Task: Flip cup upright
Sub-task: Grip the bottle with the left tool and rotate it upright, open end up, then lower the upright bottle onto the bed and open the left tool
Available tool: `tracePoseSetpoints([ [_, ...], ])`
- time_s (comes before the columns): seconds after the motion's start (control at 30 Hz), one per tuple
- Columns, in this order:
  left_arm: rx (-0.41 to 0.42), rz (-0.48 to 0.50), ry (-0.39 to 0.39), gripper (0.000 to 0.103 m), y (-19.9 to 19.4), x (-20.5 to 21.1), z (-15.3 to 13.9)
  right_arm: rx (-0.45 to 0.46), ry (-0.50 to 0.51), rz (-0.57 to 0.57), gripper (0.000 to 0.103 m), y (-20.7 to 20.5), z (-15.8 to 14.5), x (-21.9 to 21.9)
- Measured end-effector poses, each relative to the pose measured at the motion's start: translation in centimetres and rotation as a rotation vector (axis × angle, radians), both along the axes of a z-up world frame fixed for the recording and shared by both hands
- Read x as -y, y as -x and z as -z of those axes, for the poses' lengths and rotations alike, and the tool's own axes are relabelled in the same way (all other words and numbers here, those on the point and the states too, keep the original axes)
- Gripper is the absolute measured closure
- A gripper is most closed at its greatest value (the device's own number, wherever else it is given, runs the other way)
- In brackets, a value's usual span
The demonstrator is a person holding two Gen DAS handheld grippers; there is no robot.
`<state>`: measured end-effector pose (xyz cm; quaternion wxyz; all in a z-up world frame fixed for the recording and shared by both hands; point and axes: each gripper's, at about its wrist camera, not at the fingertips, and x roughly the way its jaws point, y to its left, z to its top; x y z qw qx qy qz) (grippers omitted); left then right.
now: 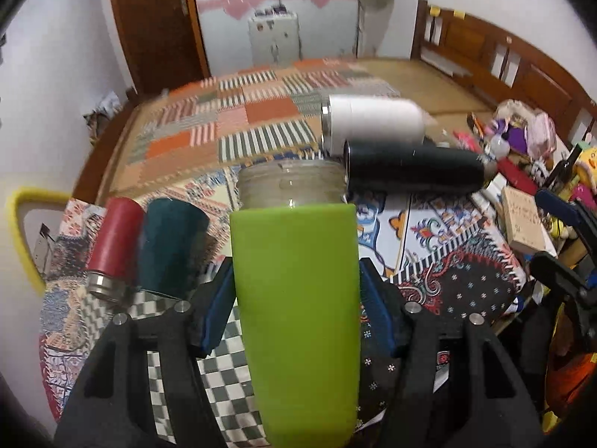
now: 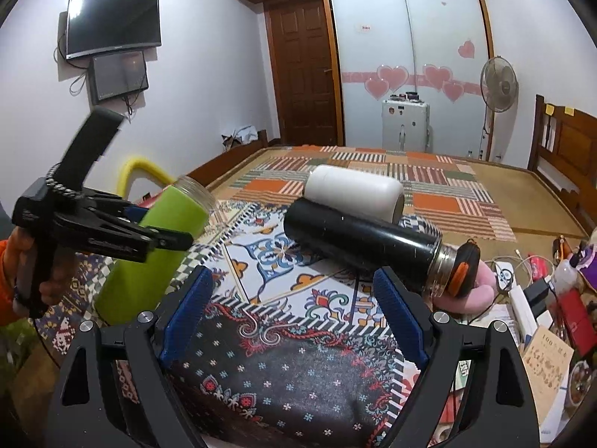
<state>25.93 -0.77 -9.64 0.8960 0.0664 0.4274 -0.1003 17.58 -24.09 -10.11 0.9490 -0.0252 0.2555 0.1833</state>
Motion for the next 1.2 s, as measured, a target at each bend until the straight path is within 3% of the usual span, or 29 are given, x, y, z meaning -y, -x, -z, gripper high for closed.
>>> tracePoseSetpoints([
  [0.17, 0.096, 0.004, 0.026, 0.04, 1.9, -0.5, -2.2, 0.02, -0.007, 0.005, 0.017, 0.2, -0.7, -0.3],
  [0.43, 0.163, 0.021, 0.054, 0.04, 1.7, -0.1, -3.2, 0.037, -0.018, 0.007, 0.017, 0.0, -1.2, -0.9],
  [0.83, 0.136, 0.075, 0.078, 0.04, 1.7, 1.4, -1.3, 0.044, -0.012, -0.002, 0.017, -0.1, -1.2, -1.5],
  [1.2, 0.155, 0.053, 0.098, 0.04, 0.8, 1.4, -1.0, 0.029, -0.025, -0.002, 0.017, -0.3, -0.9, -1.5],
])
